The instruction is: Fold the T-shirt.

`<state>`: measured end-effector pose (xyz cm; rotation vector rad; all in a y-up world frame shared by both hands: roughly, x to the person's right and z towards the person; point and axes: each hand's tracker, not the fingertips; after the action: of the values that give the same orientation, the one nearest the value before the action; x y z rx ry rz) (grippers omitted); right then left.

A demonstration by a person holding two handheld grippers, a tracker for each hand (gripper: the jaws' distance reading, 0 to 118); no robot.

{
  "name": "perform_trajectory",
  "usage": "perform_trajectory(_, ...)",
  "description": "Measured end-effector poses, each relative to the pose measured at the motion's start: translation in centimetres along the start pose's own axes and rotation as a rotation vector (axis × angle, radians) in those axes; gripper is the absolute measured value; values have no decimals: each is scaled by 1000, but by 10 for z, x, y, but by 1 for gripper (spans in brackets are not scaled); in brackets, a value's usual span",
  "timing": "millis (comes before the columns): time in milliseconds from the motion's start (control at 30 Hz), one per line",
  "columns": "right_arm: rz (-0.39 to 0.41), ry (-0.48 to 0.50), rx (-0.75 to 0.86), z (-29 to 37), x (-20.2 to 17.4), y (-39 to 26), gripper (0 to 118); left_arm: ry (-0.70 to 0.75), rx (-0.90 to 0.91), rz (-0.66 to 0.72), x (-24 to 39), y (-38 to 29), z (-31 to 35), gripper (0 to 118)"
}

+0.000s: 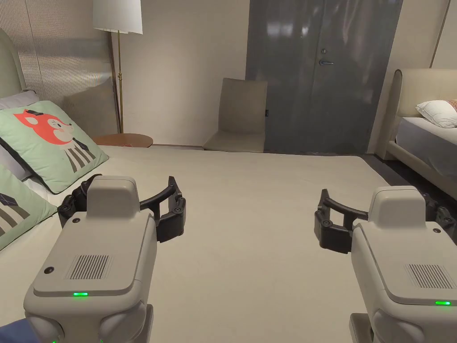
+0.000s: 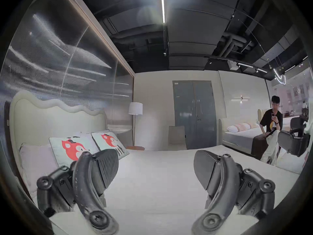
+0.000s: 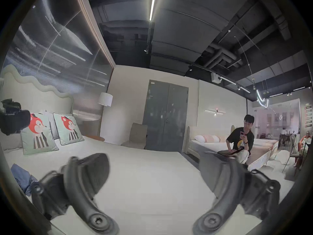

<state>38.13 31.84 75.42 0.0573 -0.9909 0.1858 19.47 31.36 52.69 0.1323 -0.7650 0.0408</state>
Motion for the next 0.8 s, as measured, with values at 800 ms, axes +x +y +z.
perform_trajectory(800,-20,6,30,5,4,0,118,10,45,0,-1,-1,5,111)
